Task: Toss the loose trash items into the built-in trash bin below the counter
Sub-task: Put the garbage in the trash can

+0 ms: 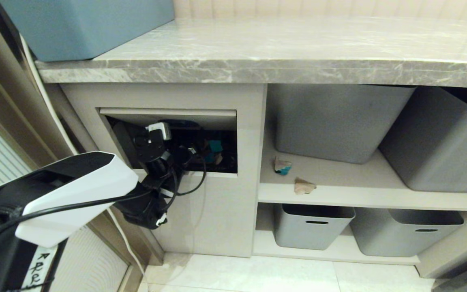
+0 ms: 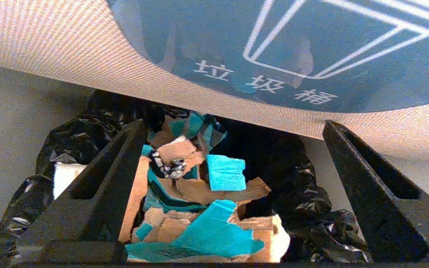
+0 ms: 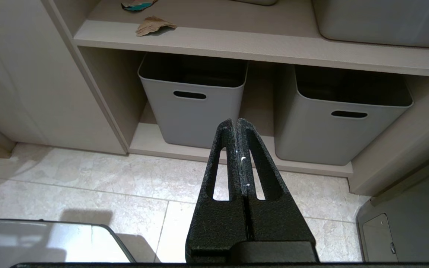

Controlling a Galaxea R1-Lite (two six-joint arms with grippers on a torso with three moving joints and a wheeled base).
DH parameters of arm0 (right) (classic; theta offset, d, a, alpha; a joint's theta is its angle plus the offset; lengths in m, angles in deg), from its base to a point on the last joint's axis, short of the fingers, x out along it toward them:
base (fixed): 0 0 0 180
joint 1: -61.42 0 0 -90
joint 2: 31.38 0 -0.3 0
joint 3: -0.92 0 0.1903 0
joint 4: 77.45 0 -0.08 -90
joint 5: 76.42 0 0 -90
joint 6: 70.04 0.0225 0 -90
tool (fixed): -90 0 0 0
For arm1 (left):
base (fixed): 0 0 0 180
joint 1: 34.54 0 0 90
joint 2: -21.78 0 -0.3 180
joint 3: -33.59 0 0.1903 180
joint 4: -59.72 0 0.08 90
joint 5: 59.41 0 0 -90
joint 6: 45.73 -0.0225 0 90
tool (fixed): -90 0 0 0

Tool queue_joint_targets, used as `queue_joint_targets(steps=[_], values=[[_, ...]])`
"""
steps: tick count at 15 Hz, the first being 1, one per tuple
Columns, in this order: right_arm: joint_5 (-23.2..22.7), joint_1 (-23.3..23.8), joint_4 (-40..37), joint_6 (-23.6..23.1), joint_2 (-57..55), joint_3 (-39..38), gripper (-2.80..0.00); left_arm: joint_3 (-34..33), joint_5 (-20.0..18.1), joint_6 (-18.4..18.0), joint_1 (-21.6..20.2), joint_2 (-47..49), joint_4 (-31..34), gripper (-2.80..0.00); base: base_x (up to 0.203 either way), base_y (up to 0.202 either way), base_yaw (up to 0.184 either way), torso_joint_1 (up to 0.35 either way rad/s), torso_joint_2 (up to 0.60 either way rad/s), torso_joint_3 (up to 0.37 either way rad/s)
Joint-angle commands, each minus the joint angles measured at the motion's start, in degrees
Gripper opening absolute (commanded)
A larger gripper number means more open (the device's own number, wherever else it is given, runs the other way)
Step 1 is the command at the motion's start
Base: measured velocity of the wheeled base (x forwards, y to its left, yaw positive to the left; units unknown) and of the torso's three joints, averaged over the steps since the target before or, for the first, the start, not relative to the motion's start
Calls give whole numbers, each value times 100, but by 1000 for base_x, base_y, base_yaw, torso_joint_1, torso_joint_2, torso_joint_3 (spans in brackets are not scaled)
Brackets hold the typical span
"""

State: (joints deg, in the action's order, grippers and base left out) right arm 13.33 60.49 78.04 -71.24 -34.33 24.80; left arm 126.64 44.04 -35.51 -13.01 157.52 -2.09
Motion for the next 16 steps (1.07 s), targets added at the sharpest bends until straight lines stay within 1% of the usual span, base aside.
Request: queue_joint_targets(steps=[1, 3, 5, 8, 10, 11, 12, 14, 16], values=[[-2, -3, 0, -2, -13, -7, -280, -37, 26, 7, 18, -22, -48, 0, 0, 0, 0, 0, 0, 0], [-2, -3, 0, -2, -13, -5, -280, -249, 58, 27, 46, -122, -85, 0, 0, 0, 0, 0, 0, 0], [-2, -3, 0, 15, -13, -7, -280, -641, 181, 65, 158, -444, -178, 0, 0, 0, 0, 0, 0, 0], [-2, -3, 0, 15, -13, 0, -280, -1450, 296, 83, 459, -1107, -207, 0, 0, 0, 0, 0, 0, 0], [-2, -3, 0, 33, -13, 2, -280, -2197, 453, 201, 720, -1573, -209, 0, 0, 0, 0, 0, 0, 0], [-2, -3, 0, 33, -7, -1, -280, -2549, 590, 313, 887, -1829, -209, 0, 0, 0, 0, 0, 0, 0], [0, -3, 0, 33, -4, 0, -280, -2766, 811, 439, 1031, -2112, -205, 0, 0, 0, 0, 0, 0, 0], [-2, 1, 0, 33, 75, 1, -280, -2896, 1225, 572, 1145, -2611, -152, 0, 0, 0, 0, 0, 0, 0], [-2, -3, 0, 33, 102, 2, -280, -3268, 1357, 606, 1233, -3037, -98, 0, 0, 0, 0, 0, 0, 0]])
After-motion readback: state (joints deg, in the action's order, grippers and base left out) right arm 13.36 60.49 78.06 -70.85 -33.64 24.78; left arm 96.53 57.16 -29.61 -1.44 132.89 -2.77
